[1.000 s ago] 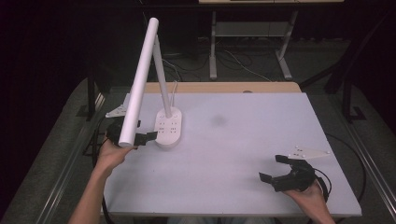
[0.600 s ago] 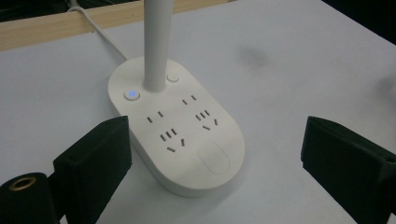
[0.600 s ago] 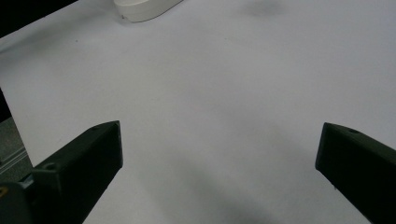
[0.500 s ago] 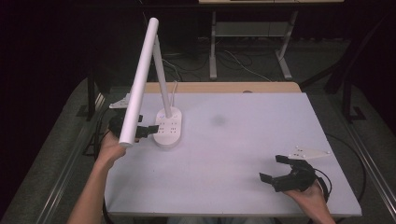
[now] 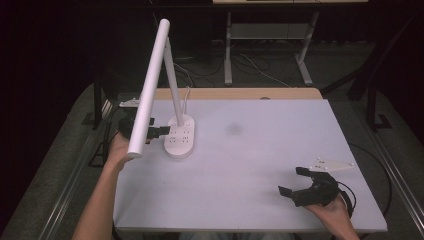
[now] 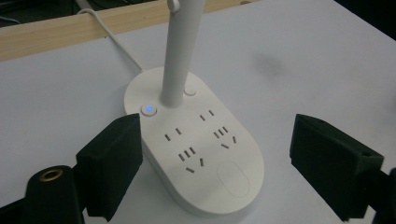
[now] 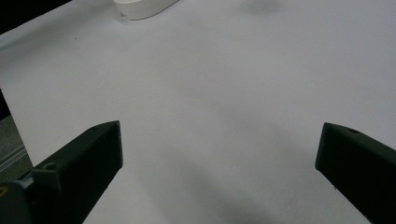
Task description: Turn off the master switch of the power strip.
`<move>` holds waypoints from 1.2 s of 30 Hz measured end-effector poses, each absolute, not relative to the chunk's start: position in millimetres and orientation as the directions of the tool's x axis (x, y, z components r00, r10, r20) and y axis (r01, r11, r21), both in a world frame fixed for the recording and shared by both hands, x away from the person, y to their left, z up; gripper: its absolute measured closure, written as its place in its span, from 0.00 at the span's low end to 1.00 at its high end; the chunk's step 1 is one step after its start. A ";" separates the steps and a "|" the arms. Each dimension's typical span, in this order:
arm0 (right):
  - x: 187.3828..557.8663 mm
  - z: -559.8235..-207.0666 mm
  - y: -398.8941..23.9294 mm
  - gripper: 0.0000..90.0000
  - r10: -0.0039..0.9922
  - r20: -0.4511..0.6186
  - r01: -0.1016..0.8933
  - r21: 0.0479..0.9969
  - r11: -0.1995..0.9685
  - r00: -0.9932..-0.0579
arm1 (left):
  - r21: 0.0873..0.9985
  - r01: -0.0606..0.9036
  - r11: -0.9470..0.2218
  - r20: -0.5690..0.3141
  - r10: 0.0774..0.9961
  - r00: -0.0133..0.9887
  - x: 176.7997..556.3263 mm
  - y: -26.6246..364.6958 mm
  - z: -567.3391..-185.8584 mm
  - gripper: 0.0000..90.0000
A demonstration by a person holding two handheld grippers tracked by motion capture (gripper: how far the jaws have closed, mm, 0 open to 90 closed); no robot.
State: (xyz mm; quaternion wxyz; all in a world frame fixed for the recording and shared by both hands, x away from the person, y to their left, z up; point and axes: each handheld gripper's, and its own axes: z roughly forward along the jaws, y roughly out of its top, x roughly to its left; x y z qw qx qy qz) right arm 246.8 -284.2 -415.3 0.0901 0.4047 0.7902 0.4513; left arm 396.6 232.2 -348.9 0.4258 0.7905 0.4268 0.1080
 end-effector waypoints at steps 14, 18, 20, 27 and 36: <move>246.7 -415.5 -284.3 0.00 0.723 0.223 0.560 0.785 0.265 -0.654 | 0.758 0.601 -0.254 -0.197 0.789 0.582 410.9 233.2 -356.6 0.34; 246.5 -415.5 -284.4 0.00 0.722 0.221 0.558 0.786 0.266 -0.656 | 0.758 0.602 -0.250 -0.192 0.797 0.573 415.2 235.0 -360.0 0.41; 246.6 -415.5 -284.7 0.00 0.722 0.223 0.559 0.786 0.265 -0.655 | 0.759 0.603 -0.247 -0.191 0.801 0.567 416.9 235.8 -361.7 0.45; 246.6 -415.7 -284.7 0.00 0.723 0.221 0.559 0.785 0.266 -0.655 | 0.763 0.607 -0.221 -0.203 0.811 0.549 423.4 235.9 -368.4 0.53; 247.2 -416.1 -285.6 0.00 0.722 0.220 0.558 0.786 0.267 -0.656 | 0.776 0.614 -0.146 -0.263 0.809 0.525 433.6 235.2 -378.8 0.59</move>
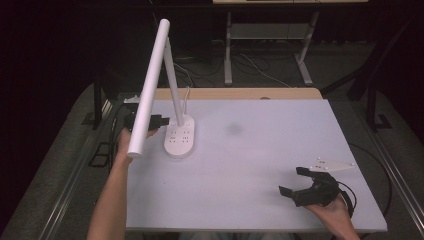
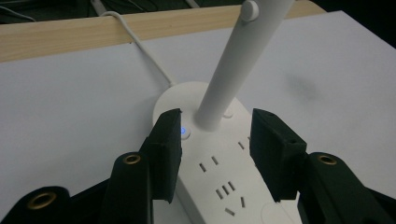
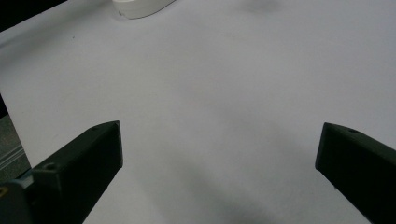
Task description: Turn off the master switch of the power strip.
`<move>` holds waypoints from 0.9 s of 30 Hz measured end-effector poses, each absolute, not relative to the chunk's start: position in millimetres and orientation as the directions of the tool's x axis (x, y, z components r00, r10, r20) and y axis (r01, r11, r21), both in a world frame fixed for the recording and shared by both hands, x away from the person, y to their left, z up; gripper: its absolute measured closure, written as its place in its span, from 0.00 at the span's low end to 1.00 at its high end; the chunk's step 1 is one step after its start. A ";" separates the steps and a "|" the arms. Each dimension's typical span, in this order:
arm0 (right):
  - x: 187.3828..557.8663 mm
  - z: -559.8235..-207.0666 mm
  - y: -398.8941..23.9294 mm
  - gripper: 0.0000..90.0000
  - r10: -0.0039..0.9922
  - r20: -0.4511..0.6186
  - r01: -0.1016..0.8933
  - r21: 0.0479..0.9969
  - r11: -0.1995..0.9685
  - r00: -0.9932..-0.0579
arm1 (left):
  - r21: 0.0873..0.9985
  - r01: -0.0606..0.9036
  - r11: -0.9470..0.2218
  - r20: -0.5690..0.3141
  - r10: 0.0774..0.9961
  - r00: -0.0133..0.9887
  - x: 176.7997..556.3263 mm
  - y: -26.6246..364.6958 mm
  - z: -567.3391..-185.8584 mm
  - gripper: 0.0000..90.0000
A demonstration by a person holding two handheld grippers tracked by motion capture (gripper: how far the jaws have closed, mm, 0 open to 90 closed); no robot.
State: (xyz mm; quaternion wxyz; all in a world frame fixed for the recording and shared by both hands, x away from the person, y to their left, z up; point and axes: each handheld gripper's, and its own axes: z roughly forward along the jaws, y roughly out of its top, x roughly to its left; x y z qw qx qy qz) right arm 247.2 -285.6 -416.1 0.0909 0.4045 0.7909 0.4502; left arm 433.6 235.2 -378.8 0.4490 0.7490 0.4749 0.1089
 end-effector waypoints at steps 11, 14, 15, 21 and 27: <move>247.2 -416.2 -284.9 0.00 0.717 0.221 0.558 0.784 0.274 -0.661 | 0.770 0.636 -0.051 -0.351 0.799 0.488 447.1 233.4 -394.6 0.62; 247.0 -416.1 -285.1 0.00 0.713 0.222 0.556 0.785 0.274 -0.665 | 0.766 0.643 -0.007 -0.387 0.793 0.470 450.1 234.0 -398.1 0.62; 246.9 -416.1 -285.1 0.00 0.714 0.222 0.555 0.786 0.273 -0.664 | 0.766 0.642 0.000 -0.392 0.793 0.467 450.9 234.1 -399.2 0.63; 247.0 -416.2 -285.9 0.00 0.713 0.222 0.554 0.787 0.272 -0.665 | 0.755 0.655 0.037 -0.424 0.789 0.443 455.9 234.5 -406.5 0.67; 247.0 -416.5 -286.3 0.00 0.712 0.218 0.551 0.788 0.276 -0.668 | 0.740 0.671 0.040 -0.435 0.789 0.433 460.3 233.3 -414.5 0.75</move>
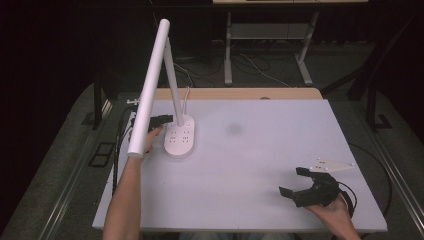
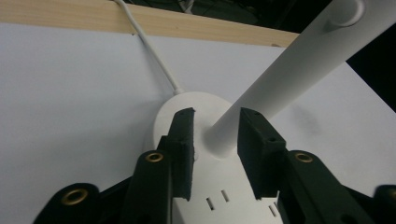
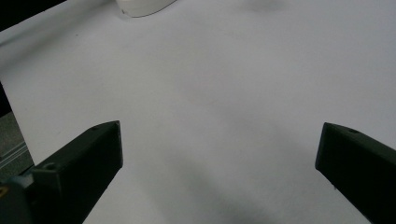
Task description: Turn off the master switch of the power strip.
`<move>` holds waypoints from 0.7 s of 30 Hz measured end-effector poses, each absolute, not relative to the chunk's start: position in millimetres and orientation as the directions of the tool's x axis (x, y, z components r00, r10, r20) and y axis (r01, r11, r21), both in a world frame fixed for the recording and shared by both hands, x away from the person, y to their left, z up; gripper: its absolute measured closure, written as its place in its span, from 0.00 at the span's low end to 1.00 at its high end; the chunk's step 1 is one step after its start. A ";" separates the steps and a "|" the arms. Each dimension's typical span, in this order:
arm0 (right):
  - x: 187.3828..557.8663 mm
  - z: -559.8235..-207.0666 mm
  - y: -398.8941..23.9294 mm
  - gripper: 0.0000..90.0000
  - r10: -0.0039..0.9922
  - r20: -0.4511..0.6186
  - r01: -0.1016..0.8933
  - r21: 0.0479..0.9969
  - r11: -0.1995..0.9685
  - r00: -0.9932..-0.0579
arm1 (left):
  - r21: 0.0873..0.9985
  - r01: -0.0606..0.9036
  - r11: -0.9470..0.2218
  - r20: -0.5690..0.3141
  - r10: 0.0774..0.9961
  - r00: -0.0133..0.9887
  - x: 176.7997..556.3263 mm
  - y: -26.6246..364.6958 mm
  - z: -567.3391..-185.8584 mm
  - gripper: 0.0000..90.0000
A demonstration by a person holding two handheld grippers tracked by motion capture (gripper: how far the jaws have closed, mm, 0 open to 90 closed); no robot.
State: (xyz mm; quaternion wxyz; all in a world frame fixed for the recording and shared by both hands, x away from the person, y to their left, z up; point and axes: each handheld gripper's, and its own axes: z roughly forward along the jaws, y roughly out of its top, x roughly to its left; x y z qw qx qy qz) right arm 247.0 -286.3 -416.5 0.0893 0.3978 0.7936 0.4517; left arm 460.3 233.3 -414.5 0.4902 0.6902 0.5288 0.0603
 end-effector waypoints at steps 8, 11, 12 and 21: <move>246.6 -416.6 -287.0 0.00 0.715 0.217 0.554 0.785 0.277 -0.665 | 0.738 0.674 0.040 -0.427 0.801 0.419 463.5 229.0 -421.6 0.89; 246.6 -416.9 -286.5 0.00 0.712 0.213 0.549 0.788 0.280 -0.669 | 0.736 0.676 0.038 -0.423 0.805 0.415 464.6 227.2 -424.3 0.95; 246.6 -416.9 -286.5 0.00 0.712 0.213 0.549 0.788 0.280 -0.669 | 0.736 0.676 0.029 -0.419 0.805 0.421 465.2 227.1 -425.2 0.95; 247.0 -417.6 -286.2 0.00 0.713 0.214 0.552 0.785 0.281 -0.668 | 0.725 0.688 -0.002 -0.396 0.817 0.419 467.6 222.2 -434.4 1.00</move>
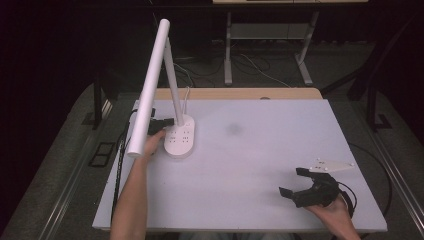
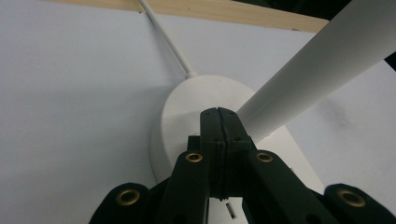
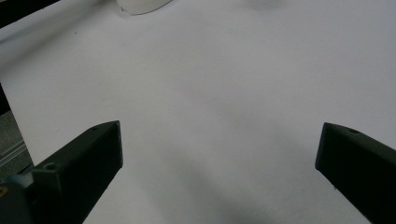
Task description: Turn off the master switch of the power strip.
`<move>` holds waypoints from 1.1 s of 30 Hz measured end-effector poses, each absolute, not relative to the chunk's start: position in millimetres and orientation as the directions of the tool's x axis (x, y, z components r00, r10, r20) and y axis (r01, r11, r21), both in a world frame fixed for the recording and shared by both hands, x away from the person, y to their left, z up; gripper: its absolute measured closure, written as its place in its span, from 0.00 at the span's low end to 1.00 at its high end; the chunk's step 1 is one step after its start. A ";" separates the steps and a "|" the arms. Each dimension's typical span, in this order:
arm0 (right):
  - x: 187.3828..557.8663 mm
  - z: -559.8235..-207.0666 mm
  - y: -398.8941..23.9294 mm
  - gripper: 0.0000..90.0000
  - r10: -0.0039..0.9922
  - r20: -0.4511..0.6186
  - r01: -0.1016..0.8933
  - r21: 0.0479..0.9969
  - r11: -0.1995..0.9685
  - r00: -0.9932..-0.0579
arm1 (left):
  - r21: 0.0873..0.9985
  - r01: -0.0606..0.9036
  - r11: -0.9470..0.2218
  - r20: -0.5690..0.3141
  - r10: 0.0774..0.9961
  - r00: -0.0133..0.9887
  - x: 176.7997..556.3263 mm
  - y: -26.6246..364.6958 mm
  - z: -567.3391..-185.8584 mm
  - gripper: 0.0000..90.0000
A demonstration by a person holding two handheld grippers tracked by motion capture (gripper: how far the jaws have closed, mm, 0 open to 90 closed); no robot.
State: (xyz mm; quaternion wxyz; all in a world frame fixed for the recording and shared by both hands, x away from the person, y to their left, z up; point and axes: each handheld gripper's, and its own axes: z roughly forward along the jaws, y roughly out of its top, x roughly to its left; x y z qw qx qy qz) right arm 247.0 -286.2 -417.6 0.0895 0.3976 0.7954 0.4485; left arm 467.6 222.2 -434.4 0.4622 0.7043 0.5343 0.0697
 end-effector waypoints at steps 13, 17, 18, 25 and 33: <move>246.4 -419.1 -283.6 0.00 0.707 0.219 0.558 0.777 0.291 -0.673 | 0.733 0.679 0.025 -0.417 0.805 0.421 466.8 223.2 -440.7 1.00; 246.6 -418.9 -283.5 0.00 0.705 0.216 0.552 0.781 0.290 -0.676 | 0.733 0.680 0.039 -0.421 0.811 0.407 467.6 221.9 -440.9 1.00; 246.6 -418.9 -283.2 0.00 0.705 0.216 0.552 0.782 0.290 -0.676 | 0.736 0.676 0.032 -0.410 0.815 0.409 467.6 220.4 -440.7 1.00; 244.6 -418.7 -279.1 0.00 0.697 0.219 0.551 0.780 0.295 -0.683 | 0.733 0.678 0.049 -0.430 0.806 0.406 468.8 217.8 -442.9 1.00; 243.7 -419.1 -279.9 0.00 0.697 0.222 0.555 0.778 0.294 -0.681 | 0.731 0.681 0.047 -0.436 0.800 0.413 467.9 219.4 -443.4 1.00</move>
